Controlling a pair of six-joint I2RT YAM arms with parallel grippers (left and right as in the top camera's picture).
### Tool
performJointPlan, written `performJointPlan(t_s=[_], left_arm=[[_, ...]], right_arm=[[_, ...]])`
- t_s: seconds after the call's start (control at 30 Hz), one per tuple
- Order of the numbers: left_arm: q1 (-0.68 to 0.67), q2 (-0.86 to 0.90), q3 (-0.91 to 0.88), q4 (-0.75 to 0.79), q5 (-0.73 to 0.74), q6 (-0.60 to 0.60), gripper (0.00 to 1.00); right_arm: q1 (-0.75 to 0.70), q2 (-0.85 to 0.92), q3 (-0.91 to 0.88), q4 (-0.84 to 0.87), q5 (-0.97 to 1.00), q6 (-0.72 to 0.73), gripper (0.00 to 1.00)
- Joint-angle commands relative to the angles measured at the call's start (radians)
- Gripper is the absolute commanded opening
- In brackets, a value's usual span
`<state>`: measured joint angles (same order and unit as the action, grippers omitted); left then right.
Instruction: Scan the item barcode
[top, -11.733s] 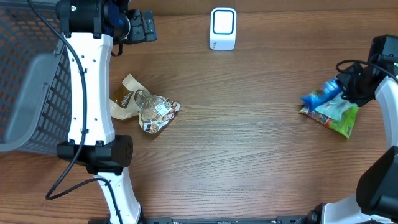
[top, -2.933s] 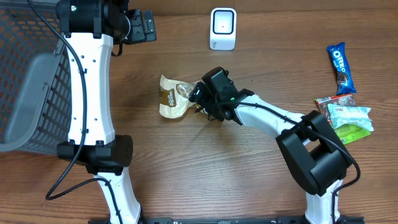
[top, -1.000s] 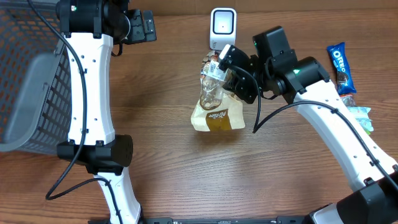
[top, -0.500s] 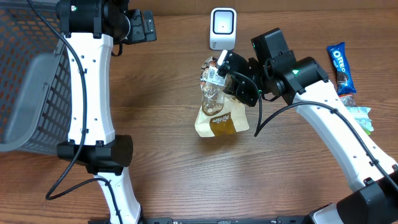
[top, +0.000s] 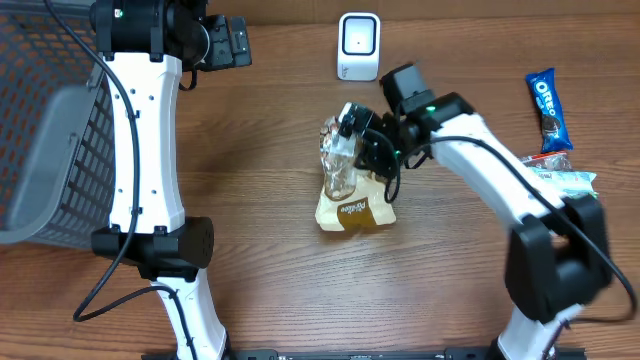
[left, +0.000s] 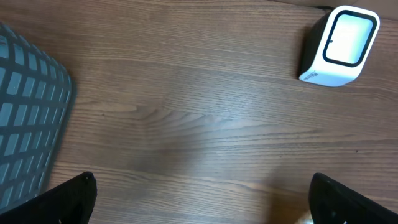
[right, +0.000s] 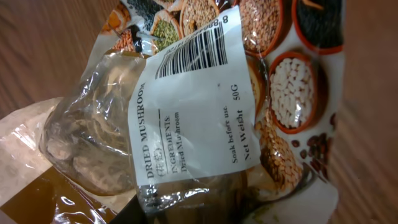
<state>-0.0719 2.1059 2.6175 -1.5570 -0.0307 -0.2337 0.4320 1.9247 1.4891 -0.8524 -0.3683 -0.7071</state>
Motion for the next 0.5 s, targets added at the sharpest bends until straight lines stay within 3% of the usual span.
performJointPlan(t_s=[0.0,0.47], left_arm=[[0.000,0.000,0.011,-0.002,-0.002,0.001,1.00],[0.000,0.000,0.011,-0.002,-0.002,0.001,1.00]], right_arm=[[-0.001,0.039,0.000,0.035,-0.018,0.000,0.04],[-0.002,0.079,0.006,0.066,-0.018,0.053,0.46]])
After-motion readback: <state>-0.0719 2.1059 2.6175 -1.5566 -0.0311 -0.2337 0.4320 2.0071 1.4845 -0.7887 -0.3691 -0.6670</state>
